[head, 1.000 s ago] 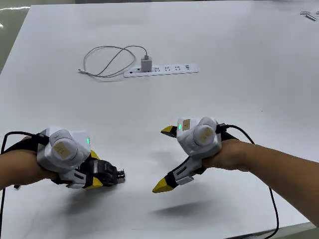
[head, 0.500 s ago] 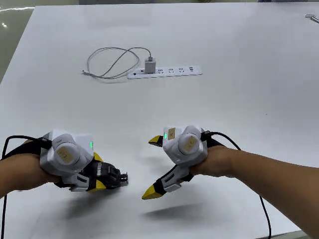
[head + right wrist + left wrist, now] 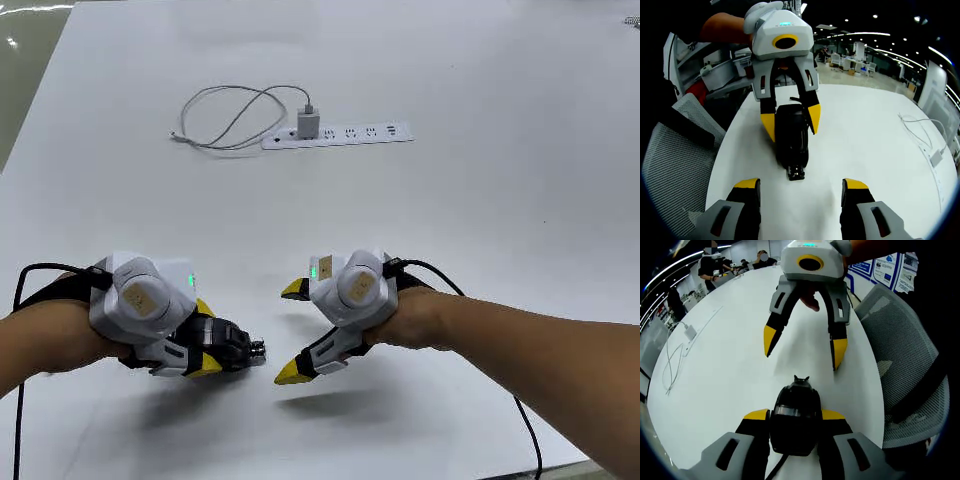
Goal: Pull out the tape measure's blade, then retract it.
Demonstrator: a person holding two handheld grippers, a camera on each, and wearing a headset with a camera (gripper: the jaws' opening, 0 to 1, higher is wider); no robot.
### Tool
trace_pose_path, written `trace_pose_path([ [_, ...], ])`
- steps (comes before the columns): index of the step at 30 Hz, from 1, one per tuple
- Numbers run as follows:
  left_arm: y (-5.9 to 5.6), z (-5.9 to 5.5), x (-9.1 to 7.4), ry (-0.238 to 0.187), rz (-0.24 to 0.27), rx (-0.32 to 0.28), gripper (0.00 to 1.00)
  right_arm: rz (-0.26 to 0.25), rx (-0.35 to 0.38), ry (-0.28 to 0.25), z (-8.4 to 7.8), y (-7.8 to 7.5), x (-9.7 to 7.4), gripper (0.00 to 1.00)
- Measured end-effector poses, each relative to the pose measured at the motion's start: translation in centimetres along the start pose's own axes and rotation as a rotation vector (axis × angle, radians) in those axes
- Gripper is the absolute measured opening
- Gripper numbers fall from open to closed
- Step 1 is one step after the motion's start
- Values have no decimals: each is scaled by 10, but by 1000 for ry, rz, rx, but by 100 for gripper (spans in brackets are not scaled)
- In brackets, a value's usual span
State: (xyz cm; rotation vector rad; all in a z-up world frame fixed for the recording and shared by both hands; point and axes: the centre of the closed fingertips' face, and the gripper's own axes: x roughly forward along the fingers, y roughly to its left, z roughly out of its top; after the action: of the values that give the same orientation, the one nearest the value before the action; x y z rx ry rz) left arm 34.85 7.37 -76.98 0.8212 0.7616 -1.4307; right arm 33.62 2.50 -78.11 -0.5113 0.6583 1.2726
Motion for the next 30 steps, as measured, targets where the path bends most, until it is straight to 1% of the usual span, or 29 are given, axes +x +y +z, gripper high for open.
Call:
trace_pose_path([
  [2,0,0,0,2,-2,0,32,7,-7,3,2,1,6,57],
  [4,0,0,0,1,-4,-1,32,14,-30,13,4,3,12,52],
  [8,0,0,0,0,-5,-3,32,26,-40,18,6,6,18,45],
  [11,1,0,0,1,-5,-5,32,37,-56,34,3,8,22,42],
  [15,0,0,1,1,-5,-6,32,38,-67,36,4,7,24,36],
  [18,1,0,1,0,-4,-8,32,40,-77,62,-2,6,28,27],
  [20,1,0,1,0,-5,-9,32,42,-79,64,-4,5,30,23],
  [22,1,0,1,0,-7,-11,32,46,-73,66,-5,4,31,22],
  [23,1,0,1,-1,-8,-11,32,48,-70,75,-7,5,32,21],
  [24,1,0,1,-1,-10,-12,32,48,-69,69,-6,5,31,20],
  [25,1,0,1,-2,-11,-14,32,44,-65,72,-6,4,31,16],
  [30,0,0,0,-5,-12,-16,32,48,-83,75,-4,5,33,12],
])
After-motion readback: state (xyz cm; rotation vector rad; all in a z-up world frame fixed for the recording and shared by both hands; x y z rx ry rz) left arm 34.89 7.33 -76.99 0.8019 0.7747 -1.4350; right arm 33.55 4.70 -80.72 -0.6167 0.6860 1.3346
